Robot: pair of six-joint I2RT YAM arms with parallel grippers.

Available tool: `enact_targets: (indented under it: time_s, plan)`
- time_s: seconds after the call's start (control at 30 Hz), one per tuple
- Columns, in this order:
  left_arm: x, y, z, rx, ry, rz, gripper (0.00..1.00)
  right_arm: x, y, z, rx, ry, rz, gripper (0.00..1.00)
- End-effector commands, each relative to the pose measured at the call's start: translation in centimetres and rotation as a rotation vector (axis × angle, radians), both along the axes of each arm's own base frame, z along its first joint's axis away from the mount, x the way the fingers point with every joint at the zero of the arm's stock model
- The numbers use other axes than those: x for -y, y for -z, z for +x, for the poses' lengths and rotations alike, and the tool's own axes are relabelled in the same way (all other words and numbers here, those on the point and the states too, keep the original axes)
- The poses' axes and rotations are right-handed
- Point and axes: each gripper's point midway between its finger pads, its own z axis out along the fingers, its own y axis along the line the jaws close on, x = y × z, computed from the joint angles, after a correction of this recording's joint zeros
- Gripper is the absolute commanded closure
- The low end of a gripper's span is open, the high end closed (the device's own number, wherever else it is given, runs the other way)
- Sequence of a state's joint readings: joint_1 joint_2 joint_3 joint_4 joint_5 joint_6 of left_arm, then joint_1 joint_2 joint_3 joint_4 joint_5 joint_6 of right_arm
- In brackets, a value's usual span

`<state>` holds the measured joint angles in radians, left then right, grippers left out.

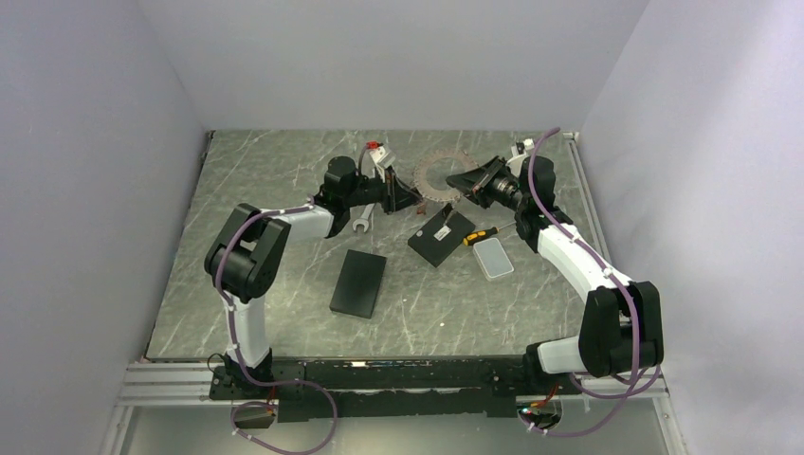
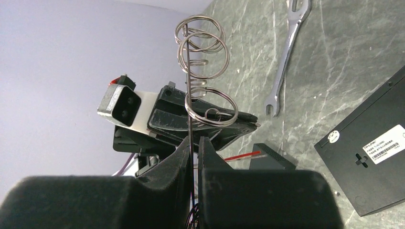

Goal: Remove the keys from the keyring

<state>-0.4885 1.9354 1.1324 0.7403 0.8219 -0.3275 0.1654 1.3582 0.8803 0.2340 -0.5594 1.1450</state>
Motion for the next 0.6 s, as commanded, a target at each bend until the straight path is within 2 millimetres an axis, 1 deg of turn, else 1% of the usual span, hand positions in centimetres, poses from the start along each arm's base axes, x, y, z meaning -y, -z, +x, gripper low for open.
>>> enact_targets:
  time_s: [0.0, 0.1, 0.17, 0.23, 0.4, 0.5, 0.57]
  plan:
    - [0.4, -1.5, -0.7, 0.050, 0.038, -0.043, 0.89, -0.2, -2.2, 0.1, 0.075, -0.011, 0.032, 1.00]
    - [0.1, -1.7, -1.0, 0.060, 0.041, -0.039, 1.00, 0.1, -2.1, 0.2, 0.078, -0.003, 0.023, 1.00]
    - [-0.2, -2.0, -1.4, 0.078, 0.036, -0.022, 1.00, 0.6, -2.0, 0.4, 0.086, 0.008, 0.010, 1.00]
    - [-0.7, -1.8, -1.6, 0.091, 0.024, 0.022, 1.00, 1.1, -1.6, 0.6, 0.095, 0.021, -0.008, 1.00]
    - [-3.1, -0.8, -0.6, 0.109, -0.084, 0.241, 1.00, 2.0, -0.4, 0.7, 0.137, 0.028, -0.062, 1.00]
    - [-4.5, -0.8, -0.3, 0.096, -0.138, 0.338, 1.00, 2.0, 0.3, 0.3, 0.184, -0.009, -0.081, 1.00]
    - [-5.0, -1.3, -0.4, 0.088, -0.151, 0.364, 1.00, 1.6, 0.7, -0.1, 0.210, -0.049, -0.084, 1.00]
